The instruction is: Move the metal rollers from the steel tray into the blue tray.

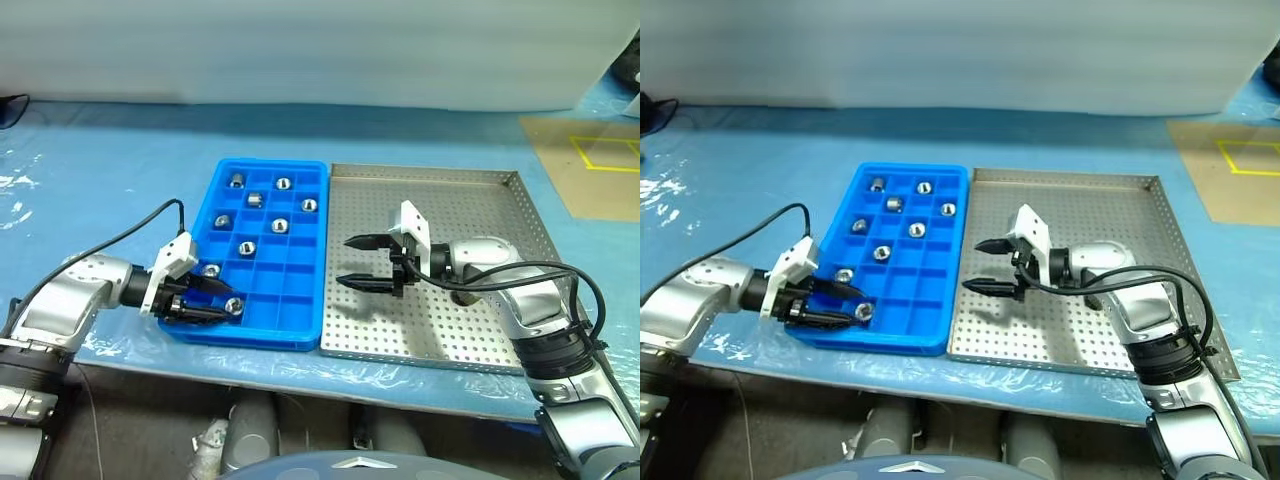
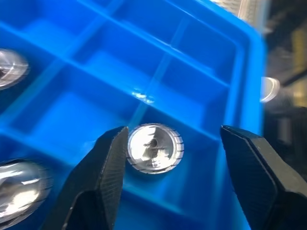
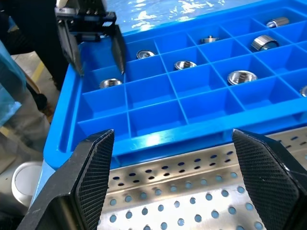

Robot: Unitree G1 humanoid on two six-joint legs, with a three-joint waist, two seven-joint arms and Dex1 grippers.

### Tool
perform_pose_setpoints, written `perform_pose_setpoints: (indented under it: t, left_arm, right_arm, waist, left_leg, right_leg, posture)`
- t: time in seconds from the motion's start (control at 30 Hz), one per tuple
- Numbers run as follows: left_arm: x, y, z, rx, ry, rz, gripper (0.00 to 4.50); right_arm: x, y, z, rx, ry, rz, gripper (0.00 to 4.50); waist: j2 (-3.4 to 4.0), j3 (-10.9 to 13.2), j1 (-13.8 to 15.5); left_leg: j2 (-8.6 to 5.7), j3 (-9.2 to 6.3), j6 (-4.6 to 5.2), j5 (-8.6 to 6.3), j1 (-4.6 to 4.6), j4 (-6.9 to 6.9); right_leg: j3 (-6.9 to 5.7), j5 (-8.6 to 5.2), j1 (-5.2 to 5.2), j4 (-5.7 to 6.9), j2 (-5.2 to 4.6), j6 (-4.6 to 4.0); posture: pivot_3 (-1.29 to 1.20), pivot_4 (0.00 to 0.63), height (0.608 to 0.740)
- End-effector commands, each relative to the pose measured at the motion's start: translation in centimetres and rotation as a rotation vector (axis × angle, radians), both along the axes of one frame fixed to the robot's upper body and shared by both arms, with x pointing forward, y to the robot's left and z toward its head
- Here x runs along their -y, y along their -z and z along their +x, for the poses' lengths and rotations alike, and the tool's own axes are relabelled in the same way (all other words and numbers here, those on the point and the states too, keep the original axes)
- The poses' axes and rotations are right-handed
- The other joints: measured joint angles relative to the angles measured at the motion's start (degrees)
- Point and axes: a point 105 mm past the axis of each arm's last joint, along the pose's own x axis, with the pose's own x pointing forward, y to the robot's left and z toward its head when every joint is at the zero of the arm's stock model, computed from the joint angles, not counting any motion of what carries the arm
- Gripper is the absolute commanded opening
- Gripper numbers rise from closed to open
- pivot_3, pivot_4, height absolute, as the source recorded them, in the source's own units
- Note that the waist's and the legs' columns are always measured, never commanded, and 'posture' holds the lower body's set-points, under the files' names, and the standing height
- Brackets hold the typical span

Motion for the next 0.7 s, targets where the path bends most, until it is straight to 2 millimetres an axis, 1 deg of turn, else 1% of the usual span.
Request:
perform_pose_setpoints:
  t: [0.03, 0.13, 0.17, 0.23, 0.33, 0.47, 0.5, 0.57, 0.67, 0.7]
  left_arm:
    - [0.0, -4.0, 2.6, 0.129, -0.051, -0.067, 3.23]
    - [1.0, -6.8, 5.3, 0.221, -0.073, -0.118, 3.23]
    - [1.5, -7.6, 5.9, 0.235, -0.063, -0.139, 3.23]
    - [2.4, -8.4, 6.5, 0.249, -0.031, -0.153, 3.23]
    - [4.0, -8.9, 7.3, 0.257, 0.029, -0.161, 3.23]
    - [7.6, -8.8, 8.2, 0.247, 0.154, -0.181, 3.23]
    - [8.2, -8.9, 8.3, 0.249, 0.172, -0.186, 3.23]
    - [10.2, -9.0, 8.8, 0.254, 0.217, -0.202, 3.23]
    - [12.3, -9.0, 8.9, 0.254, 0.273, -0.218, 3.23]
    - [13.5, -9.0, 9.0, 0.26, 0.287, -0.232, 3.23]
  right_arm:
    - [0.1, -0.3, -0.1, 0.023, 0.003, 0.006, 4.04]
    - [0.3, -0.6, -0.1, 0.027, 0.019, 0.016, 4.04]
    - [0.4, -0.7, -0.2, 0.031, 0.028, 0.018, 4.04]
    - [0.7, -0.9, -0.2, 0.038, 0.046, 0.02, 4.04]
    - [1.4, -1.1, -0.2, 0.048, 0.089, 0.022, 4.04]
    - [3.2, -1.3, -0.6, 0.057, 0.187, 0.016, 4.04]
    - [3.6, -1.3, -0.7, 0.06, 0.204, 0.013, 4.04]
    - [5.0, -1.5, -0.7, 0.074, 0.278, 0.01, 4.04]
    - [6.5, -1.7, -0.8, 0.095, 0.363, 0.005, 4.04]
    - [7.6, -1.8, -0.7, 0.114, 0.431, 0.01, 4.04]
  waist:
    - [-0.02, 0.0, 0.26]
    - [-0.06, -0.02, 0.13]
    - [-0.08, -0.03, 0.06]
    - [-0.11, -0.05, -0.21]
    - [-0.12, -0.06, -0.48]
    - [-0.12, -0.06, -0.52]
    - [-0.11, -0.06, -0.5]
    - [-0.13, -0.05, -0.72]
    - [-0.15, -0.04, -1.26]
    - [-0.15, -0.04, -1.51]
  left_leg:
    - [-0.02, -0.02, -0.03, 0.02, 0.02, 0.01]
    - [-0.1, -0.08, -0.09, 0.06, 0.0, 0.12]
    - [-0.1, -0.07, -0.08, 0.06, -0.09, 0.2]
    - [-0.09, -0.07, -0.06, 0.05, -0.19, 0.27]
    - [-0.1, -0.04, 0.07, -0.01, -0.56, 0.27]
    - [-0.13, -0.02, 0.33, 0.05, -1.34, 0.31]
    - [-0.13, -0.02, 0.38, 0.02, -1.38, 0.35]
    - [-0.12, -0.02, 0.44, -0.02, -1.44, 0.41]
    - [-0.12, 0.0, 0.5, -0.06, -1.44, 0.49]
    - [-0.12, 0.0, 0.5, -0.08, -1.42, 0.52]
  right_leg:
    - [0.0, 0.01, 0.07, -0.02, -0.01, -0.01]
    - [0.11, 0.09, 0.13, -0.08, -0.06, -0.06]
    - [0.13, 0.13, 0.11, -0.07, -0.06, -0.07]
    - [0.14, 0.15, 0.04, -0.1, -0.05, -0.1]
    - [0.13, 0.15, -0.31, -0.17, 0.04, -0.09]
    - [-0.03, 0.16, -0.91, -0.14, 0.15, -0.08]
    - [-0.04, 0.16, -0.93, -0.15, 0.15, -0.07]
    - [-0.06, 0.17, -0.94, -0.19, 0.15, -0.07]
    - [-0.04, 0.16, -0.9, -0.22, 0.1, -0.07]
    - [-0.04, 0.16, -0.87, -0.23, 0.09, -0.07]
  posture:
    - [-0.03, 0.15, 0.74]
    - [-0.06, 0.15, 0.74]
    - [-0.07, 0.15, 0.74]
    - [-0.1, 0.15, 0.74]
    - [-0.15, 0.15, 0.74]
    - [-0.23, 0.15, 0.74]
    - [-0.24, 0.15, 0.74]
    - [-0.28, 0.15, 0.74]
    - [-0.34, 0.15, 0.74]
    - [-0.38, 0.15, 0.74]
